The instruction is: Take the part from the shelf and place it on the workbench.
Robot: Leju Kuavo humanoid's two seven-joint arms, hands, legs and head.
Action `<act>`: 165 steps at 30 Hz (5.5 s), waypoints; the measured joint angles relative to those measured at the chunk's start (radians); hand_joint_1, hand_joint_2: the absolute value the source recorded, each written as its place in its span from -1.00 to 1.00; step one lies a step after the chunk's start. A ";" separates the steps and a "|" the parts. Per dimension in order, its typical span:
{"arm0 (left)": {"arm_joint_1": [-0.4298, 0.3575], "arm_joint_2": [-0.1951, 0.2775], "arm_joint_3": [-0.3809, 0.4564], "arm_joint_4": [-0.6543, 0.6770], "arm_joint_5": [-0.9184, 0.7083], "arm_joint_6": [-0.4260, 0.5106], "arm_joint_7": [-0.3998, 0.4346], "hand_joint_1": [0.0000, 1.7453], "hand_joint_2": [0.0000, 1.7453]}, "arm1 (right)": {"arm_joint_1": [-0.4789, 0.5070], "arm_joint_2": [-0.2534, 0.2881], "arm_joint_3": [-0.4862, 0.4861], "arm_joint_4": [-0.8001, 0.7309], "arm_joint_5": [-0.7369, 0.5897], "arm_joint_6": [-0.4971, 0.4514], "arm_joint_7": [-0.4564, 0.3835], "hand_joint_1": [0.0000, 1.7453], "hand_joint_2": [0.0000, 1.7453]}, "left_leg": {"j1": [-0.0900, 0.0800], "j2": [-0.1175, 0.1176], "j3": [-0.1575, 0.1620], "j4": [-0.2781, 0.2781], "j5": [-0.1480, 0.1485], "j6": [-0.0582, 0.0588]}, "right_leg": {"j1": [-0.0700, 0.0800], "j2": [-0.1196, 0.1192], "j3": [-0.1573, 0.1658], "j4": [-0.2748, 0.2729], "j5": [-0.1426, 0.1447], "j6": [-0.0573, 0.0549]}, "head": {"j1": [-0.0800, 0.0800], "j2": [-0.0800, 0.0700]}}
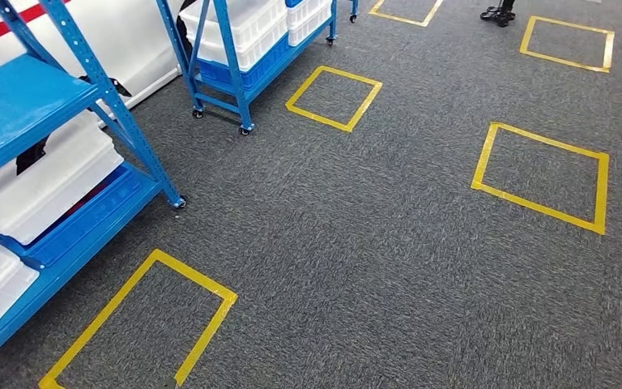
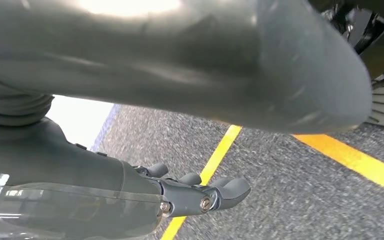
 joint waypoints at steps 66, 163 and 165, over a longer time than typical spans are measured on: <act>-0.006 0.005 -0.010 0.000 -0.022 -0.026 -0.001 -1.00 -1.00 | -0.006 0.000 -0.036 0.000 -0.022 0.013 -0.018 -1.00 -1.00 | -0.013 0.020 0.052 -0.121 0.053 0.033 | 0.007 -0.034 0.022 -0.005 -0.004 0.017 | -0.001 0.000; -0.005 -0.001 0.001 0.001 -0.053 -0.042 -0.037 -1.00 -1.00 | -0.005 -0.013 -0.126 0.004 -0.047 -0.050 -0.037 -1.00 1.00 | -0.011 -0.032 0.061 -0.131 0.057 0.069 | -0.001 0.084 -0.062 0.117 -0.048 0.038 | -0.003 0.000; -0.005 -0.001 0.001 0.001 -0.053 -0.040 -0.037 -1.00 -1.00 | -0.006 -0.013 -0.126 0.004 -0.044 -0.054 -0.037 -1.00 1.00 | -0.013 -0.032 0.059 -0.131 0.057 0.073 | -0.003 0.084 -0.115 0.223 -0.100 0.040 | -0.003 0.000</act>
